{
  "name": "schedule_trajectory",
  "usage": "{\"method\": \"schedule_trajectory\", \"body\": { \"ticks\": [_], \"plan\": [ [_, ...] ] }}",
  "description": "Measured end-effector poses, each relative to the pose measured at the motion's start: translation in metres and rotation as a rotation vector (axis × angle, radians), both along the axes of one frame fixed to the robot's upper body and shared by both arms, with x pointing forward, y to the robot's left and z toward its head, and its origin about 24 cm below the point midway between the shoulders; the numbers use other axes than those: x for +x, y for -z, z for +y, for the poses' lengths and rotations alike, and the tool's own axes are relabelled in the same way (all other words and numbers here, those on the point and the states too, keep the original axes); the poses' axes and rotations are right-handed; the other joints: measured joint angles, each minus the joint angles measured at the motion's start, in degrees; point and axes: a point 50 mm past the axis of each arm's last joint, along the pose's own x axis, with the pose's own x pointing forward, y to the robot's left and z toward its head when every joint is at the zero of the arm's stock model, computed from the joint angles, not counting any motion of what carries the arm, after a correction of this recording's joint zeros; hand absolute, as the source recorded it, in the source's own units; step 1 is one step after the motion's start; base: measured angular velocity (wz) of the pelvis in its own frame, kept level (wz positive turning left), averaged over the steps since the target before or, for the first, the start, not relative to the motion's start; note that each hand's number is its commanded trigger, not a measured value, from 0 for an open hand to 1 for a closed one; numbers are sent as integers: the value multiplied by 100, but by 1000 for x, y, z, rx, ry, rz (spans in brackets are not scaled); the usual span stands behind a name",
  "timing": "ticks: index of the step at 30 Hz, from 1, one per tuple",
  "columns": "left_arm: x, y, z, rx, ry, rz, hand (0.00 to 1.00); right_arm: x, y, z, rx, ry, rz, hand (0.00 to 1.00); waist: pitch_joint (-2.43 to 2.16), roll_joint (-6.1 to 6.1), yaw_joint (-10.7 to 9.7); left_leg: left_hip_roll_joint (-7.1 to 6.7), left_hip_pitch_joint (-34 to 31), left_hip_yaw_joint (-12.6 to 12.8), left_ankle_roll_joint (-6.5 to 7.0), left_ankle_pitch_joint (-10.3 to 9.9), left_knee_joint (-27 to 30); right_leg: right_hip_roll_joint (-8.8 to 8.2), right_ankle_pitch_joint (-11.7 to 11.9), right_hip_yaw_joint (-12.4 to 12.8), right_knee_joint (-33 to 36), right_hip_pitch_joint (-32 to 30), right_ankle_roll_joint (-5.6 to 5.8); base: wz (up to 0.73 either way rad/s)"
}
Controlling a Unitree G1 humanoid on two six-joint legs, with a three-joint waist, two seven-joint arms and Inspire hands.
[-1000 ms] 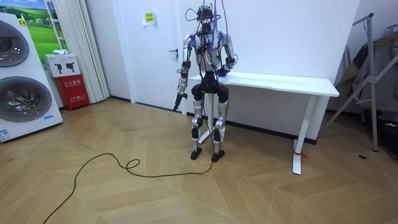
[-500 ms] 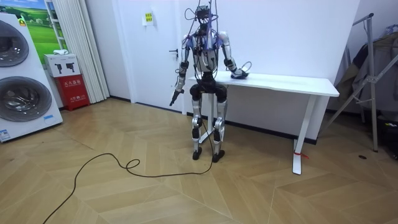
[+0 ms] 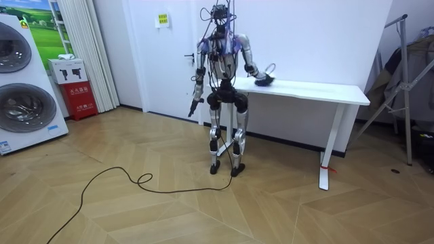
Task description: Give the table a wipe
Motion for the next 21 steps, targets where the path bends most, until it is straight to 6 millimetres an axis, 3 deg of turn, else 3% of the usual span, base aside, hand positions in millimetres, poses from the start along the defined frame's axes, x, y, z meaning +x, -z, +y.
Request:
{"method": "schedule_trajectory", "body": {
  "ticks": [1,2,4,6,8,13,17,21],
  "plan": [
    [7,0,-3,-5,26,-11,0,21,-15,22,-5,-118,-33,100,51,-8,97,2,-81,-22,-13,36,-9,10,12,1,-7,-91,-19,18],
    [9,0,-4,-7,37,-13,0,36,-27,36,-8,-198,-61,100,35,-34,218,5,-155,-58,-18,62,-9,11,15,-37,-14,-172,-25,24],
    [1,0,-3,-4,29,5,0,43,-36,43,-5,-242,-84,100,30,-43,282,0,-212,-214,-15,109,5,-4,15,-168,-54,-146,-25,49],
    [-12,-1,0,5,9,24,0,39,-32,40,-4,-233,-69,100,2,-76,265,-35,-190,-386,-13,112,4,-11,5,-238,-148,-14,-8,56],
    [-30,-3,2,7,-14,56,0,12,1,19,14,-173,44,100,0,-109,191,-59,-169,-527,-12,113,10,-51,-9,-304,-269,139,13,47],
    [-55,-6,11,26,-99,93,0,-37,23,-18,55,8,-9,100,-27,-132,-220,-141,14,-575,-12,113,-10,-161,-51,-371,-345,405,82,15],
    [-40,-9,18,50,-83,30,0,-64,34,-52,49,176,2,100,-74,-130,-423,-188,97,-558,-7,108,-17,-208,-78,-308,-314,503,126,-5],
    [-22,-8,14,45,-60,-18,0,-61,34,-53,43,195,11,100,-114,-60,-377,-182,129,-524,74,33,-19,-166,-100,-317,-311,511,166,-23]
  ]
}}
